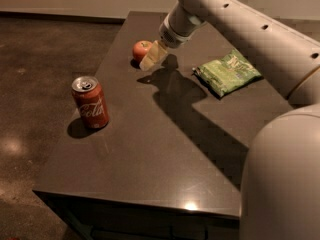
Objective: Move apple near coke can
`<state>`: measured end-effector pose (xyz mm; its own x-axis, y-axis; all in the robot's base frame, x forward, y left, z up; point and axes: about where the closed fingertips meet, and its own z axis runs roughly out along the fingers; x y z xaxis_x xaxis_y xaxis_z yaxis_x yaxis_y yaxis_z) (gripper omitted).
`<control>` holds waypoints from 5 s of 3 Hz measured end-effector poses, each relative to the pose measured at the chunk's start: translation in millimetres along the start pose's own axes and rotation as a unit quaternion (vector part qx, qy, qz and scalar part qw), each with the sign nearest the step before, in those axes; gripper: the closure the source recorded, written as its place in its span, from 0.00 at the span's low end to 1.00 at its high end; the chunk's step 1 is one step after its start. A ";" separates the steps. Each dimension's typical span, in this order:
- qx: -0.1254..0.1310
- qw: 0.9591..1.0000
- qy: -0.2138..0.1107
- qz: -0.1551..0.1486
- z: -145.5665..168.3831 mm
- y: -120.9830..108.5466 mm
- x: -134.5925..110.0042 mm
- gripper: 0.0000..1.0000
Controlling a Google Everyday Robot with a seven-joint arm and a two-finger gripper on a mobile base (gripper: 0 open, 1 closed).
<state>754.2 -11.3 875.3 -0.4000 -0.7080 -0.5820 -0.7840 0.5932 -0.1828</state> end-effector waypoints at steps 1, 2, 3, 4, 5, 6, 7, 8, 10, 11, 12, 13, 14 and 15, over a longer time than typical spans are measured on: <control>-0.006 1.000 -0.006 0.005 17.0 4.8 -10.5 0.00; -0.015 1.000 -0.010 0.005 28.5 10.6 -20.2 0.00; -0.026 1.000 -0.015 0.000 35.0 17.0 -28.3 0.16; -0.036 0.999 -0.018 -0.006 39.0 21.6 -32.2 0.39; -0.046 0.999 -0.022 -0.012 37.7 23.2 -33.6 0.61; -0.059 0.997 -0.035 -0.031 23.0 25.6 -30.4 0.84; -0.087 0.992 -0.054 -0.078 -9.0 40.6 -15.9 1.00; -0.117 0.980 -0.073 -0.140 -42.2 69.6 2.9 1.00; -0.180 0.943 -0.080 -0.268 -68.0 157.7 30.6 1.00; -0.205 0.925 -0.078 -0.311 -68.7 193.6 38.8 1.00; -0.223 0.911 -0.077 -0.338 -70.0 218.6 42.0 0.85; -0.241 0.901 -0.072 -0.353 -67.9 237.1 46.7 0.61; -0.253 0.896 -0.071 -0.359 -64.2 251.0 49.8 0.37; -0.258 0.893 -0.070 -0.361 -60.7 258.8 51.7 0.15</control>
Offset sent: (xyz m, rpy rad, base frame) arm 0.0189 0.0451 -0.0109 0.0505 0.0121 0.0226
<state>501.8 82.3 846.0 0.3338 -0.7581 -0.5602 -0.9424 -0.2807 -0.1818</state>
